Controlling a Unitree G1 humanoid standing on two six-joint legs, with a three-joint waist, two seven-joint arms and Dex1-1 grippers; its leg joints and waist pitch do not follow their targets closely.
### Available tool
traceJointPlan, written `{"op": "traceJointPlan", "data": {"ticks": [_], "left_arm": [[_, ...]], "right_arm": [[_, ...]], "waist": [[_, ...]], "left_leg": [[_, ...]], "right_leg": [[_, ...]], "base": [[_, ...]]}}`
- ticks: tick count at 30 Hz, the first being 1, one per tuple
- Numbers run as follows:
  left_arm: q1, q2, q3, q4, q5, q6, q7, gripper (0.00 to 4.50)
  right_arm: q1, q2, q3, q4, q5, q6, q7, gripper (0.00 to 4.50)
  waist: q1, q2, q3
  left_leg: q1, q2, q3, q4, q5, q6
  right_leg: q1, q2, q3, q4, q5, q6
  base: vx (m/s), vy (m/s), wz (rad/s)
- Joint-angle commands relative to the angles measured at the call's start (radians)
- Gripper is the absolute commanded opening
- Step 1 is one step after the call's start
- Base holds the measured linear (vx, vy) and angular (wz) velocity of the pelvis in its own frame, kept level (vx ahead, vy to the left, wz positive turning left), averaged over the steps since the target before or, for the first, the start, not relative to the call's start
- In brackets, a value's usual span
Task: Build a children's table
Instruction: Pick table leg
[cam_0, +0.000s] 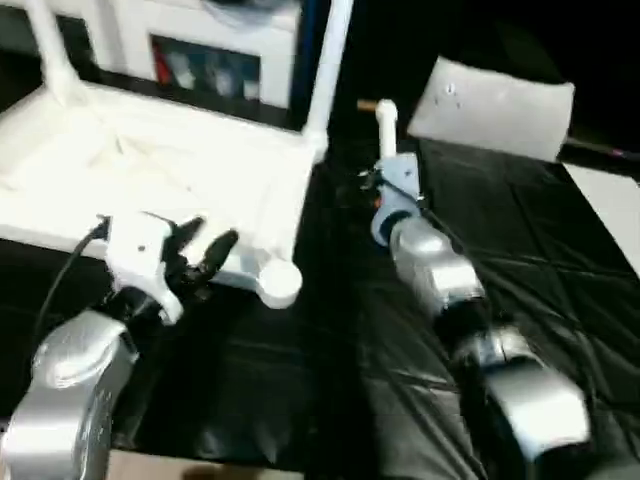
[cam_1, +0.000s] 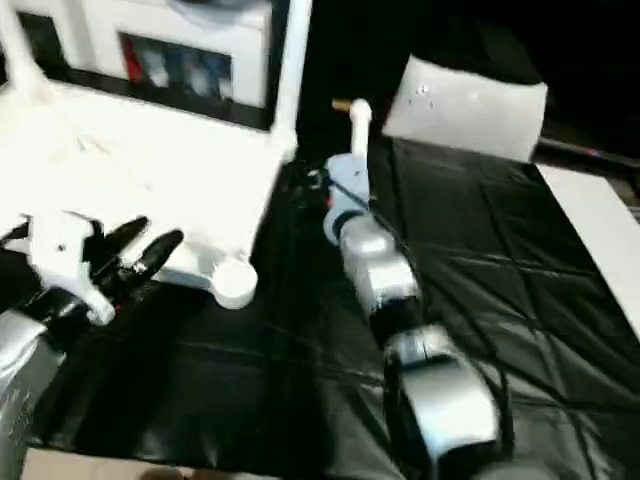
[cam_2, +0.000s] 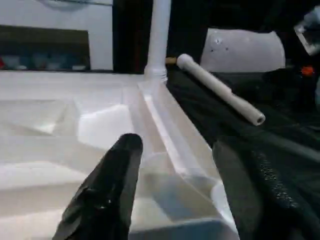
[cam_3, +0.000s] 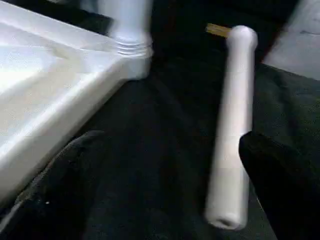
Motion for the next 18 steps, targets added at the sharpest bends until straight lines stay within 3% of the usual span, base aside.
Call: {"op": "traceJointPlan", "data": {"ticks": [1,2,3,4,5,6,7,8,11,12,13,16,17,18], "left_arm": [[0.024,0.015,-0.015,-0.070,0.004,0.045,0.008,2.64],[0.033,0.020,-0.014,-0.085,0.000,0.057,0.007,2.64],[0.049,0.033,-0.012,-0.113,0.000,0.075,0.010,2.64],[0.058,0.039,-0.010,-0.128,-0.001,0.085,0.012,2.64],[0.077,0.051,-0.003,-0.162,-0.002,0.105,0.013,2.64],[0.093,0.060,0.005,-0.189,-0.005,0.120,0.012,2.64],[0.111,0.075,0.016,-0.224,-0.011,0.143,0.009,2.64],[0.119,0.080,0.023,-0.238,-0.015,0.152,0.009,2.64],[0.140,0.096,0.046,-0.288,-0.032,0.180,0.002,2.64],[0.140,0.101,0.050,-0.303,-0.035,0.195,0.006,2.64],[0.142,0.104,0.064,-0.328,-0.046,0.216,0.009,2.64],[0.141,0.123,0.102,-0.378,-0.072,0.267,0.010,2.64],[0.141,0.130,0.122,-0.396,-0.084,0.285,0.009,2.64],[0.138,0.133,0.130,-0.404,-0.090,0.296,0.010,2.64]], "right_arm": [[-0.034,-0.024,-0.030,0.079,-0.008,-0.030,-0.032,4.50],[-0.044,-0.026,-0.036,0.095,-0.007,-0.034,-0.032,4.50],[-0.059,-0.031,-0.042,0.119,-0.010,-0.041,-0.038,4.50],[-0.067,-0.034,-0.042,0.132,-0.013,-0.045,-0.036,4.50],[-0.085,-0.042,-0.049,0.163,-0.016,-0.055,-0.040,4.50],[-0.098,-0.046,-0.059,0.187,-0.014,-0.062,-0.041,4.50],[-0.112,-0.048,-0.076,0.216,-0.003,-0.074,-0.030,4.50],[-0.116,-0.048,-0.083,0.225,0.001,-0.077,-0.032,4.50],[-0.125,-0.051,-0.094,0.247,0.007,-0.089,-0.037,4.50],[-0.130,-0.052,-0.100,0.259,0.010,-0.098,-0.036,4.50],[-0.135,-0.053,-0.107,0.272,0.012,-0.108,-0.035,4.50],[-0.147,-0.052,-0.133,0.298,0.018,-0.129,-0.034,4.50],[-0.151,-0.051,-0.142,0.308,0.018,-0.137,-0.032,4.50],[-0.154,-0.050,-0.147,0.313,0.017,-0.142,-0.031,4.50]], "waist": [[-0.008,0.023,-0.035],[-0.007,0.026,-0.033],[-0.010,0.018,-0.021],[-0.011,0.020,-0.019],[-0.013,0.009,-0.008],[-0.012,0.015,-0.005],[-0.013,0.007,0.011],[-0.013,0.010,0.012],[-0.009,0.005,0.041],[-0.009,0.005,0.047],[-0.006,0.011,0.065],[-0.006,0.013,0.077],[-0.003,0.019,0.088],[-0.004,0.018,0.093]], "left_leg": [[-0.014,0.012,0.029,-0.071,-0.017,0.046],[-0.015,0.009,0.028,-0.071,-0.021,0.049],[-0.016,0.010,0.028,-0.072,-0.026,0.048],[-0.017,0.011,0.027,-0.073,-0.036,0.043],[-0.018,0.011,0.027,-0.073,-0.045,0.041],[-0.017,0.013,0.026,-0.072,-0.033,0.036],[-0.019,0.012,0.028,-0.072,-0.027,0.035],[-0.016,0.013,0.027,-0.073,-0.026,0.033],[-0.015,0.011,0.028,-0.074,-0.014,0.032],[-0.013,0.011,0.027,-0.073,-0.004,0.033],[-0.014,0.011,0.025,-0.076,-0.007,0.033],[-0.012,0.012,0.025,-0.075,-0.007,0.031],[-0.012,0.010,0.023,-0.075,0.011,0.033],[-0.011,0.008,0.025,-0.073,0.019,0.036]], "right_leg": [[0.061,-0.065,0.054,-0.060,-0.127,-0.120],[0.065,-0.064,0.054,-0.060,-0.131,-0.120],[0.062,-0.067,0.055,-0.063,-0.138,-0.117],[0.063,-0.067,0.055,-0.062,-0.151,-0.118],[0.062,-0.070,0.055,-0.066,-0.173,-0.115],[0.063,-0.072,0.056,-0.064,-0.168,-0.119],[0.059,-0.071,0.058,-0.064,-0.163,-0.121],[0.060,-0.073,0.058,-0.063,-0.162,-0.127],[0.057,-0.073,0.061,-0.066,-0.150,-0.130],[0.058,-0.074,0.061,-0.065,-0.144,-0.134],[0.053,-0.076,0.060,-0.065,-0.152,-0.136],[0.055,-0.078,0.062,-0.065,-0.149,-0.150],[0.054,-0.079,0.062,-0.062,-0.127,-0.157],[0.054,-0.077,0.062,-0.062,-0.114,-0.163]], "base": [[0.000,0.000,0.00],[0.000,0.000,0.00],[0.000,0.000,0.00],[0.000,0.000,0.00],[0.000,0.000,0.00],[0.000,0.000,0.00],[0.000,0.000,0.00],[0.000,0.000,0.00],[0.000,0.000,0.00],[0.000,0.000,0.00],[0.000,0.000,0.00],[0.000,0.000,0.00],[0.000,0.000,0.00],[0.000,0.000,0.00]]}}
